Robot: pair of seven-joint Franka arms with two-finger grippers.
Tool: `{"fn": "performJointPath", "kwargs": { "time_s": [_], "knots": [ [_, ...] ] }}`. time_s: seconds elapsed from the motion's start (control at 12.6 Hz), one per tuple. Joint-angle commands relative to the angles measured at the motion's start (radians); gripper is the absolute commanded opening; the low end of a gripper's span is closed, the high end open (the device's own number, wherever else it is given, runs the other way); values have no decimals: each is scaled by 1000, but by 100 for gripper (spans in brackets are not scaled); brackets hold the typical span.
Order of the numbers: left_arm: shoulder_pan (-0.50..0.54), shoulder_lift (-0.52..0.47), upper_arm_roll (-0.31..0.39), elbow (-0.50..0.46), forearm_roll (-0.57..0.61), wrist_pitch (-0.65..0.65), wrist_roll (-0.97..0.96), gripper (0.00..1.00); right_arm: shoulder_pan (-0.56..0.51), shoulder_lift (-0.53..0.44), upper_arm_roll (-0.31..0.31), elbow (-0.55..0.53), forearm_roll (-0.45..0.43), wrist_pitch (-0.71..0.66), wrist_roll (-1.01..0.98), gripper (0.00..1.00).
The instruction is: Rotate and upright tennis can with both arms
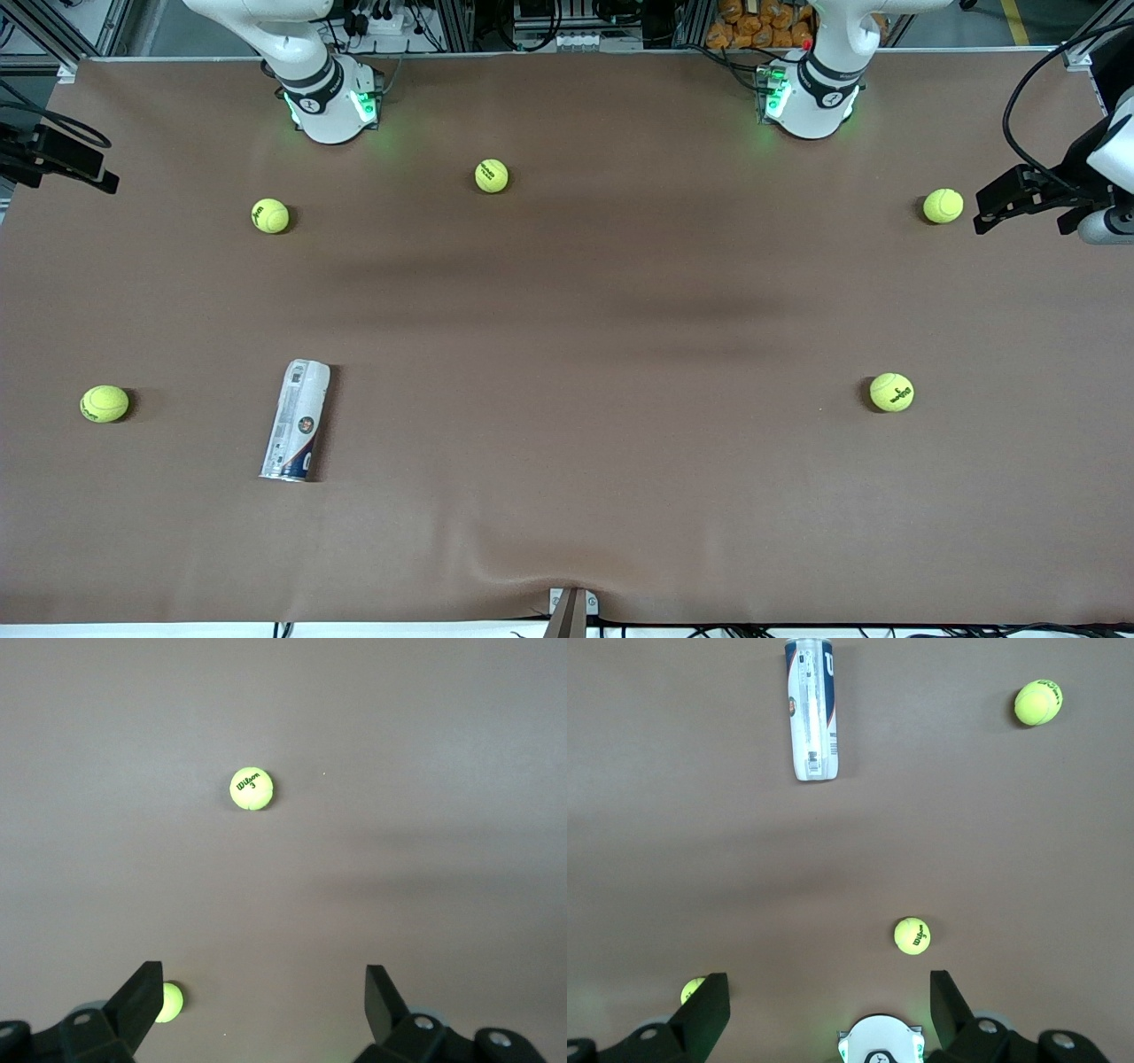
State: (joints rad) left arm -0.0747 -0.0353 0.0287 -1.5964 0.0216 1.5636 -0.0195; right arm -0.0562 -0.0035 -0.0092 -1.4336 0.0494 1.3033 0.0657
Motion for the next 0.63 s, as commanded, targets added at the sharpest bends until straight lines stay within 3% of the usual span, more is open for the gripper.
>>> {"fn": "performJointPath", "kwargs": {
  "time_s": [0.0, 0.4, 0.56],
  "knots": [
    [9, 8, -3, 16, -17, -5, 21, 100, -10, 5, 12, -8, -34, 28, 11, 100],
    [10, 8, -3, 18, -17, -5, 19, 100, -7, 5, 12, -16, -39, 31, 3, 100],
    [10, 9, -1, 16, -17, -5, 21, 100, -8, 49, 14, -18, -34, 30, -4, 100]
  ]
}}
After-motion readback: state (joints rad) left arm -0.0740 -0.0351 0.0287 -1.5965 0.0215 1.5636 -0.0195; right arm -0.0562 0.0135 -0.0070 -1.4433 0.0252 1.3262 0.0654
